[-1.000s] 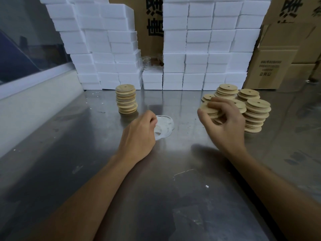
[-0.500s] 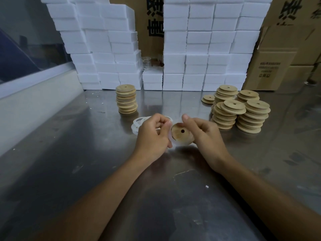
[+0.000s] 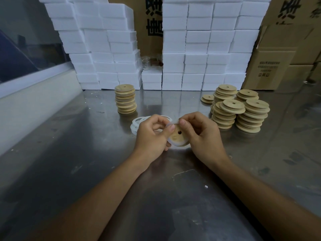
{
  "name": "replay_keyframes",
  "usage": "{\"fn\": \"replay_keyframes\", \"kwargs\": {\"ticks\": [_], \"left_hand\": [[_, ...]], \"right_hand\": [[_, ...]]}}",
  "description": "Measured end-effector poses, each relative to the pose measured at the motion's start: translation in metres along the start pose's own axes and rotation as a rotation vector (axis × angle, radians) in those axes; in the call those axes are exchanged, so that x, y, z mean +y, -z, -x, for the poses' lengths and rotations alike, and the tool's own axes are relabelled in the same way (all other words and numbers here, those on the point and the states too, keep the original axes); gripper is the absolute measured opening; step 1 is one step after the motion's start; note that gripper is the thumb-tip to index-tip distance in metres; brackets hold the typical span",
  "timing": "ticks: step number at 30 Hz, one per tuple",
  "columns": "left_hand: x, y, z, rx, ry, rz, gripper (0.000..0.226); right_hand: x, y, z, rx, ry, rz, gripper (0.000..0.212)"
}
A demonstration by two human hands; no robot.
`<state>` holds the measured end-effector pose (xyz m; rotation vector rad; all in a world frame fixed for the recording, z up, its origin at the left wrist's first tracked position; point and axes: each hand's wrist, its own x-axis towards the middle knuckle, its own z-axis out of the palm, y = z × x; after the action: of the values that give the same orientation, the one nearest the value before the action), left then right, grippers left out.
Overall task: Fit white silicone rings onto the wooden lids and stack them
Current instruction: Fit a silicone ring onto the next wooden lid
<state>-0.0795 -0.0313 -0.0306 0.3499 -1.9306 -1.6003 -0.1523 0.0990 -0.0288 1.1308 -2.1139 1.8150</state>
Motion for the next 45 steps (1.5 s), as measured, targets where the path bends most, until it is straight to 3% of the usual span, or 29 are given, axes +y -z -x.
{"fn": "replay_keyframes", "kwargs": {"ticks": [8, 15, 26, 45], "left_hand": [[0.000, -0.001, 0.000, 0.109, -0.228, -0.159, 0.015], [-0.002, 0.001, 0.000, 0.140, -0.317, -0.283, 0.010], [0.002, 0.009, -0.005, 0.078, -0.270, -0.298, 0.004], [-0.001, 0.019, -0.009, 0.009, -0.168, -0.202, 0.015]], "right_hand": [[0.006, -0.001, 0.001, 0.045, 0.082, 0.151, 0.007], [0.004, 0.000, 0.001, 0.032, 0.057, 0.195, 0.011], [0.003, 0.001, -0.002, 0.034, 0.002, 0.246, 0.011], [0.003, 0.009, -0.004, -0.029, 0.021, 0.237, 0.004]]}}
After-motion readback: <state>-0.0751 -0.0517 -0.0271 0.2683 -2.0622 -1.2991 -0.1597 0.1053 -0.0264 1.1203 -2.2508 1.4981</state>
